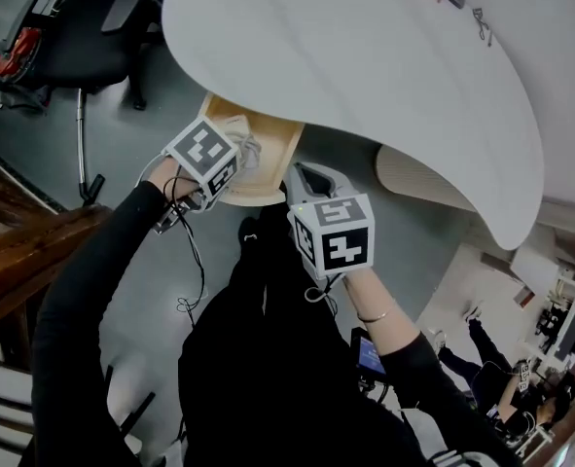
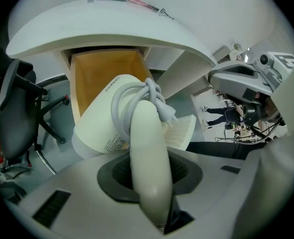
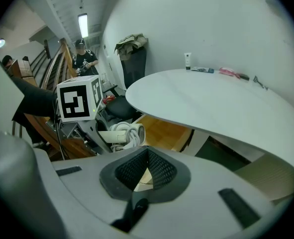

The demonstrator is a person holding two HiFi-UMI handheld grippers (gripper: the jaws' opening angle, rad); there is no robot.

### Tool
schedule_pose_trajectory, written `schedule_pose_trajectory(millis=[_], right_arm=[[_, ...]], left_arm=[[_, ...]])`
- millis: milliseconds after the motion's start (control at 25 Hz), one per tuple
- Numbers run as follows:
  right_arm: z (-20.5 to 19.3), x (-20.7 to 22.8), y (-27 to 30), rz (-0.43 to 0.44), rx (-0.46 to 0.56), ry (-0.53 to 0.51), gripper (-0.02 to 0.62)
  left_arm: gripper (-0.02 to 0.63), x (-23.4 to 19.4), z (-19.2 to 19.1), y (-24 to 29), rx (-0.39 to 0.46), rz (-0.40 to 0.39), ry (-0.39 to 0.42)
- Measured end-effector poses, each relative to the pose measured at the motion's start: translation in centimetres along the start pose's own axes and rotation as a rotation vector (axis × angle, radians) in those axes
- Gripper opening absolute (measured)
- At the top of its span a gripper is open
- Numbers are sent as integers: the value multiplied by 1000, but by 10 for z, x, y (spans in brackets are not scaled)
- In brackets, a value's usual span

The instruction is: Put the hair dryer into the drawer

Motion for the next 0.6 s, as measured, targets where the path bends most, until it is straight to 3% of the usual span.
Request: schedule_pose_trajectory(millis=[360,600], right_arm=[[4,-1,24,37,-43,-18,2],[5,-3,42,78,-93,-34,2]], left_arm=[[117,-17,17,19,-97,-16,-1],[117,-27,31,29,-143,10,41]])
Point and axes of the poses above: the fingertips, and each gripper's own axes: y forward along the fingers, x to its right, z out of its top, the point moved 3 cm from there along -y, backward along the fingers, and after that the axes turned 15 degrees about -z, right-handed, at the moved point
